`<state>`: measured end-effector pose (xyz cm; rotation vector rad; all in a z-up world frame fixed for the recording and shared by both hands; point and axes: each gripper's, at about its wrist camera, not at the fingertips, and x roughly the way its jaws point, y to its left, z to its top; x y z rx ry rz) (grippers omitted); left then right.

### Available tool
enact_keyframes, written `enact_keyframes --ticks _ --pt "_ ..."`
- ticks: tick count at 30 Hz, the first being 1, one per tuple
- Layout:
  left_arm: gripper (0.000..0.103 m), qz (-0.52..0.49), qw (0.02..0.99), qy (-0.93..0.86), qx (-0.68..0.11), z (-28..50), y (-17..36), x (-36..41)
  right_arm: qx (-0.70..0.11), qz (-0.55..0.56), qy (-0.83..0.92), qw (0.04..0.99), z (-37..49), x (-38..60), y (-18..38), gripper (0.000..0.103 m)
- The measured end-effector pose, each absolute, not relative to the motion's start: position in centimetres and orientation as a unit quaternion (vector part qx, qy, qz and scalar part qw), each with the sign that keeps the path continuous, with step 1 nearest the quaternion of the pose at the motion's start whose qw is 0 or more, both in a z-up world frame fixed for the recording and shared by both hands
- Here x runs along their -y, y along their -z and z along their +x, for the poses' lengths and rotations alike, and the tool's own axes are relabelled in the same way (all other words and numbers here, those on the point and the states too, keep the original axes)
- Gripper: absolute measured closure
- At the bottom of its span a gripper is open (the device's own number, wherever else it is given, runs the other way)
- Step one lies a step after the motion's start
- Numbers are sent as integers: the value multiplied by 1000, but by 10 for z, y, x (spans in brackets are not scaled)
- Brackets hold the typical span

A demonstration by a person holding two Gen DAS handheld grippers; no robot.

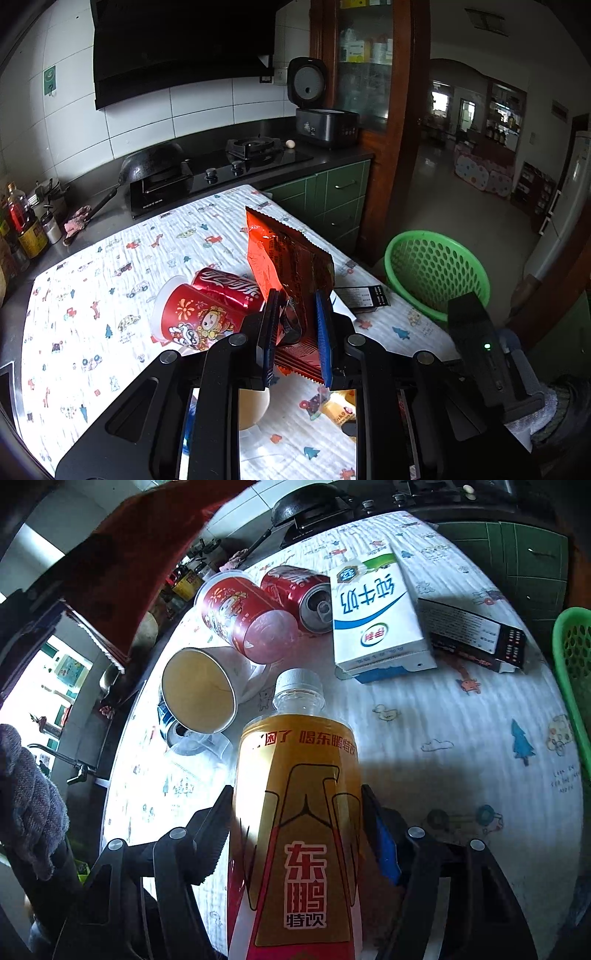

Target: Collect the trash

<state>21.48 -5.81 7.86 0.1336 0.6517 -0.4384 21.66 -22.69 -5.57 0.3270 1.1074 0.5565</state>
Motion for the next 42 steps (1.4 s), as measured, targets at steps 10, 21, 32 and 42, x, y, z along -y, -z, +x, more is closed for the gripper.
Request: enact_keyframes --ticks 10,21,32,42 --pt "85 81 892 283 -343 239 -58 165 -433 204 -164 862 168 375 19 39" --pt "81 103 850 323 -404 275 -4 309 -386 242 -28 890 136 515 18 39" --pt "38 85 841 329 -420 279 18 337 -378 247 2 892 148 539 26 39" --pt "38 72 875 288 -382 252 -11 263 -367 237 5 900 204 551 20 39"
